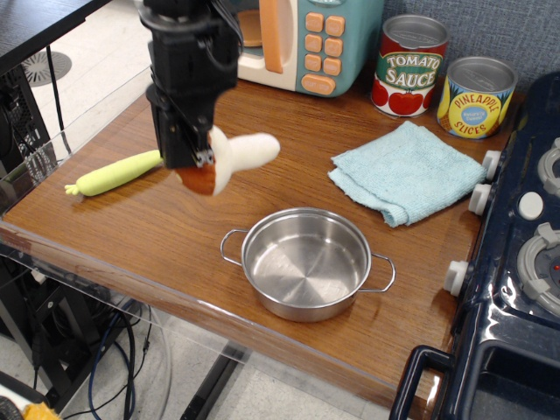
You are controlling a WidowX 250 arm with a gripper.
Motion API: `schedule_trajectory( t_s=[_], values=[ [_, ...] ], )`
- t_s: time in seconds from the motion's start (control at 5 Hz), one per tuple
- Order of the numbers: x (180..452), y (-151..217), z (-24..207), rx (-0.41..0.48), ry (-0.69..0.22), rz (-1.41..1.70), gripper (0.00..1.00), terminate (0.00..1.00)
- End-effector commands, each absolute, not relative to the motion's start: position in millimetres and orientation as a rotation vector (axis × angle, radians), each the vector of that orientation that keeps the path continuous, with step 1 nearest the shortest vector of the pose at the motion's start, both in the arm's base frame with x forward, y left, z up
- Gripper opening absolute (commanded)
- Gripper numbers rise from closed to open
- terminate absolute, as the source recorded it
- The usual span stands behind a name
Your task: Place the mushroom in the silver pot
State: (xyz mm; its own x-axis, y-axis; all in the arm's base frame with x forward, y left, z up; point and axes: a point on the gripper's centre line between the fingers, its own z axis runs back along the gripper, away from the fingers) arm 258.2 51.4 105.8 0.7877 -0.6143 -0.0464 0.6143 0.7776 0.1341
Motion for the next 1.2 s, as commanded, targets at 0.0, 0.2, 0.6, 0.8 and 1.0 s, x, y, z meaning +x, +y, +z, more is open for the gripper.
schedule_trajectory(
  t_s=[0.0, 0.2, 0.6, 0.8, 1.0],
  values=[
    [251, 1, 87, 0.174, -0.008, -0.778, 0.00, 0.00],
    [254, -13, 83, 0.173, -0.016, -0.806, 0.00, 0.00],
    [256, -19, 60, 0.190, 0.032, -0.830, 0.00, 0.00],
    [259, -15, 54, 0.214, 0.056, -0.832, 1.00, 0.00],
    [261, -11, 57, 0.302, 0.076, -0.832, 1.00, 0.00]
  ],
)
